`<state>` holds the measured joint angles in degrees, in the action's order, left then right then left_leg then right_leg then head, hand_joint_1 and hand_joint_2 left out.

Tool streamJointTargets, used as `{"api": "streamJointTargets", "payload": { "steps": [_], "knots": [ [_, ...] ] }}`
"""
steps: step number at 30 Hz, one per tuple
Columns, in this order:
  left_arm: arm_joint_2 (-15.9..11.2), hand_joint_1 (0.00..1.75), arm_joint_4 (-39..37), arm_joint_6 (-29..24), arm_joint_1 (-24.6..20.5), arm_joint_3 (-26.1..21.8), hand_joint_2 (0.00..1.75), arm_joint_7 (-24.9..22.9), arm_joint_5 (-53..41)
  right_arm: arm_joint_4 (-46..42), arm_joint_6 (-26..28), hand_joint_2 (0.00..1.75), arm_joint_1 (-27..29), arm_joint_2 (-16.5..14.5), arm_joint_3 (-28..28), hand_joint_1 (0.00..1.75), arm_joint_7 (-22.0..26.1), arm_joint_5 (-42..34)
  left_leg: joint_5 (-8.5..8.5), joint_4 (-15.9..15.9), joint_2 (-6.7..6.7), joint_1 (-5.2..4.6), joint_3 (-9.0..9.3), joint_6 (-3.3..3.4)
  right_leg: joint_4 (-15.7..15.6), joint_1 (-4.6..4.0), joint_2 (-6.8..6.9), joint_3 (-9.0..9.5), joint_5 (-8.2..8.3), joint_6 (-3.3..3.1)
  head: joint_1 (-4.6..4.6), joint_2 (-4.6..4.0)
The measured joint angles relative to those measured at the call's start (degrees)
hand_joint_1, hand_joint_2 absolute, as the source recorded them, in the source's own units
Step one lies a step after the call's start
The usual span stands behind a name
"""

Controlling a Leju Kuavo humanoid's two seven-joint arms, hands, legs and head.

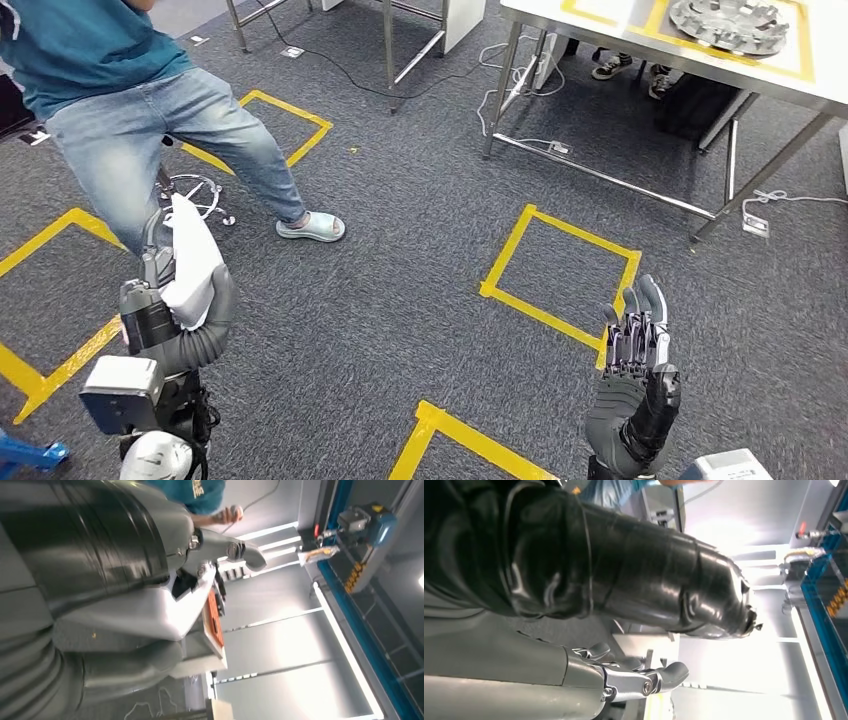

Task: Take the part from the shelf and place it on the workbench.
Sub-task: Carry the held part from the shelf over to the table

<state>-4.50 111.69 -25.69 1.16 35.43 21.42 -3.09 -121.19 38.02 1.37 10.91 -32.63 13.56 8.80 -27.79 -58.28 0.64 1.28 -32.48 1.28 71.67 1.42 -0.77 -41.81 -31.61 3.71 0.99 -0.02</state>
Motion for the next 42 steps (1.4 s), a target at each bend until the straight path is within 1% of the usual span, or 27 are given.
{"api": "streamJointTargets", "payload": {
  "steps": [1,2,3,4,5,7,8,10,12,14,16,17,19,20,21,23,25,27,29,31,34,35,36,37,40,41,42],
  "knots": [
    [-0.01,1.75,0.0,0.07,0.03,0.0,1.75,0.27,0.21,0.01,-0.25,0.0,-0.05,-0.01,0.0,0.0,-0.06,0.07,-0.08,-0.01,0.89,-0.35,0.01,0.17,2.31,-0.23,0.19,-0.78,-0.73,-0.32,0.25,0.0],
    [-0.01,1.75,0.0,0.1,0.04,0.0,1.75,0.54,0.39,0.01,-0.5,0.0,-0.08,-0.01,0.0,0.0,-0.15,0.18,-0.18,-0.03,1.71,-0.66,0.08,0.32,2.29,-0.55,0.26,-0.39,-0.36,-0.73,0.49,0.0],
    [-0.01,1.75,0.01,0.11,0.03,-0.01,1.75,0.81,0.52,0.01,-0.73,0.0,-0.16,-0.01,0.0,0.0,-0.26,0.34,-0.28,-0.04,2.48,-0.95,0.22,0.46,0.15,-0.96,0.44,1.04,0.89,-1.27,0.7,0.0],
    [0.0,1.75,0.03,0.11,0.01,-0.01,1.75,1.09,0.63,-0.01,-0.97,0.0,-0.32,-0.01,-0.01,0.0,-0.38,0.56,-0.4,-0.02,3.2,-1.2,0.39,0.58,-3.71,-1.5,1.09,3.29,2.68,-1.98,0.9,0.0],
    [0.01,1.75,0.08,0.11,-0.02,-0.01,1.75,1.39,0.68,-0.03,-1.2,0.0,-0.58,-0.01,-0.01,0.0,-0.52,0.81,-0.5,0.01,3.91,-1.45,0.54,0.64,-7.74,-2.15,2.59,5.53,3.85,-2.84,0.94,0.0],
    [0.0,1.75,0.19,0.1,-0.08,-0.02,1.75,1.87,0.8,-0.12,-1.65,0.0,-1.13,-0.01,-0.02,0.0,-0.77,1.26,-0.6,0.09,5.23,-1.68,0.58,0.61,-13.01,-3.23,4.82,8.13,4.9,-4.17,0.86,0.0],
    [0.0,1.75,0.21,0.1,-0.08,-0.02,1.75,2.03,0.85,-0.17,-1.81,0.0,-1.29,-0.01,-0.02,0.0,-0.89,1.41,-0.6,0.16,5.91,-1.69,0.57,0.5,-13.7,-3.56,5.09,8.25,4.72,-4.56,0.84,0.0],
    [0.01,1.75,0.31,0.1,-0.13,-0.02,1.75,2.15,0.93,-0.29,-1.98,0.0,-1.29,-0.01,-0.02,0.0,-1.03,1.59,-0.76,0.24,6.57,-1.66,0.67,0.19,-14.68,-3.42,3.6,8.66,5.32,-4.84,1.16,0.0],
    [-0.01,1.75,0.51,0.09,-0.2,-0.03,1.75,2.24,0.89,-0.32,-2.01,0.0,-1.42,-0.04,-0.01,0.0,-1.09,1.64,-2.34,-1.95,4.09,-1.49,-0.23,-0.34,-16.04,-2.71,2.25,9.71,6.11,-4.91,1.11,0.0],
    [-0.03,1.75,0.61,0.08,-0.08,-0.02,1.75,2.22,0.93,-0.27,-2.01,0.0,-1.64,-0.1,0.0,0.0,-1.08,1.6,-5.44,-8.33,0.67,-0.97,-3.22,-1.0,-16.57,-2.15,0.85,10.09,6.59,-4.95,0.43,0.0],
    [-0.1,1.75,0.61,0.09,0.11,-0.01,1.75,2.07,1.07,-0.14,-1.98,0.0,-1.58,-0.17,0.0,0.0,-0.89,1.27,-7.19,-14.12,-0.33,-0.37,-6.17,-1.69,-16.44,-1.81,-0.7,9.86,6.69,-4.83,-0.17,0.0],
    [-0.14,1.75,0.61,0.13,0.15,-0.02,1.75,1.97,1.14,-0.04,-1.94,0.0,-1.49,-0.2,0.0,0.0,-0.61,0.93,-6.64,-14.47,-0.43,-0.03,-6.49,-2.05,-16.23,-1.57,-1.57,9.75,6.64,-4.62,-0.32,0.0],
    [-0.19,1.75,0.61,0.26,0.12,-0.03,1.75,1.6,1.38,0.14,-1.86,0.0,-1.31,-0.28,0.0,0.0,0.21,0.01,-3.12,-9.2,-1.16,0.8,-4.13,-2.9,-15.26,-0.9,-3.27,9.45,6.2,-3.77,-0.57,0.0],
    [-0.21,1.75,0.6,0.34,0.1,-0.03,1.75,1.38,1.48,0.2,-1.83,0.0,-1.25,-0.34,0.0,0.0,0.63,-0.46,-1.92,-5.77,-2.51,1.22,-2.49,-3.42,-14.54,-0.62,-4.03,9.09,5.84,-3.2,-0.81,0.0],
    [-0.23,1.75,0.66,0.43,0.11,-0.04,1.75,1.17,1.58,0.26,-1.81,0.0,-1.23,-0.4,0.0,0.0,0.95,-0.9,-1.24,-3.15,-3.73,1.54,-1.09,-3.56,-13.64,-0.46,-4.74,8.6,5.49,-2.63,-1.11,0.0],
    [-0.32,1.75,0.77,0.57,0.15,-0.08,1.75,0.89,1.65,0.38,-1.79,0.0,-1.14,-0.54,-0.01,0.0,1.5,-1.52,-1.58,-1.71,-5.08,1.57,-0.27,-3.09,-12.75,-0.27,-5.8,7.59,5.4,-1.62,-1.39,0.0],
    [-0.39,1.75,0.85,0.65,0.14,-0.13,1.75,0.72,1.78,0.58,-1.67,0.0,-0.93,-0.61,-0.02,0.0,1.84,-1.85,-1.24,-1.76,-4.21,1.43,-0.35,-2.12,-12.83,-0.03,-6.31,6.93,5.69,-0.91,-1.19,0.0],
    [-0.44,1.75,0.93,0.77,0.15,-0.16,1.75,0.53,2.09,0.79,-1.48,0.0,-0.93,-0.64,-0.02,0.0,1.97,-1.97,-1.01,-1.6,-3.71,1.43,-0.33,-1.54,-11.4,-0.13,-4.25,6.34,5.41,-0.68,-0.51,0.0],
    [-0.49,1.75,0.99,1.06,0.24,-0.2,1.75,0.33,2.67,0.99,-1.36,0.0,-1.06,-0.71,-0.02,0.0,2.03,-2.0,-1.0,-1.64,-3.38,1.15,-0.37,-1.29,-9.72,-0.34,-2.02,6.1,6.42,-1.86,0.21,0.0],
    [-0.52,1.75,1.0,1.28,0.33,-0.22,1.75,0.25,3.22,1.16,-1.28,0.0,-1.02,-0.78,-0.03,0.0,2.03,-2.07,-0.89,-1.71,-3.07,0.8,-0.58,-1.16,-9.97,-0.39,-1.9,6.36,7.56,-3.93,0.56,0.0],
    [-0.62,1.75,1.01,1.5,0.47,-0.31,1.75,0.22,3.78,1.45,-1.16,0.0,-0.95,-0.84,-0.04,0.0,2.03,-2.23,-0.74,-1.69,-2.71,0.38,-0.8,-0.92,-11.61,-0.39,-1.72,7.21,6.28,-6.38,1.15,0.0],
    [-0.65,1.75,1.01,1.64,0.5,-0.36,1.75,0.2,4.02,1.57,-1.12,0.0,-0.92,-0.86,-0.04,0.0,2.03,-2.32,-0.71,-1.69,-2.6,0.24,-0.82,-0.83,-12.07,-0.35,-1.69,7.46,5.87,-6.86,1.27,0.0],
    [-0.66,1.75,1.01,1.8,0.52,-0.39,1.75,0.19,4.27,1.65,-1.09,0.0,-0.88,-0.89,-0.04,0.0,2.03,-2.4,-0.7,-1.69,-2.5,0.13,-0.85,-0.74,-12.45,-0.3,-1.67,7.63,5.62,-6.91,1.33,0.0],
    [-0.66,1.75,1.02,1.92,0.57,-0.43,1.75,0.18,4.51,1.71,-1.06,0.0,-0.83,-0.91,-0.04,0.0,2.03,-2.48,-0.68,-1.69,-2.39,0.06,-0.86,-0.64,-12.73,-0.21,-1.66,7.73,5.59,-6.29,1.38,0.0],
    [-0.71,1.75,1.08,1.98,0.94,-0.55,1.75,0.2,5.09,1.86,-0.92,0.0,-0.51,-0.96,-0.03,0.0,2.02,-2.62,-1.74,-1.07,-2.14,-0.08,-1.0,0.92,-12.73,0.12,-1.47,7.88,6.91,-2.12,1.38,0.0],
    [-0.73,1.75,1.1,1.93,1.08,-0.6,1.75,0.22,5.26,1.9,-0.88,0.0,-0.38,-0.97,-0.03,0.0,2.02,-2.64,-2.15,-0.58,-2.0,-0.07,-0.64,1.65,-12.02,0.17,-1.12,7.59,7.32,-1.26,1.38,-0.01],
    [-0.74,1.75,1.12,1.84,1.16,-0.63,1.75,0.25,5.42,1.94,-0.85,0.0,-0.31,-0.97,-0.02,0.0,2.02,-2.66,-2.3,-0.11,-1.87,0.03,0.1,2.13,-10.4,0.12,-0.73,6.81,7.13,-1.24,1.5,-0.01]
  ]
}}
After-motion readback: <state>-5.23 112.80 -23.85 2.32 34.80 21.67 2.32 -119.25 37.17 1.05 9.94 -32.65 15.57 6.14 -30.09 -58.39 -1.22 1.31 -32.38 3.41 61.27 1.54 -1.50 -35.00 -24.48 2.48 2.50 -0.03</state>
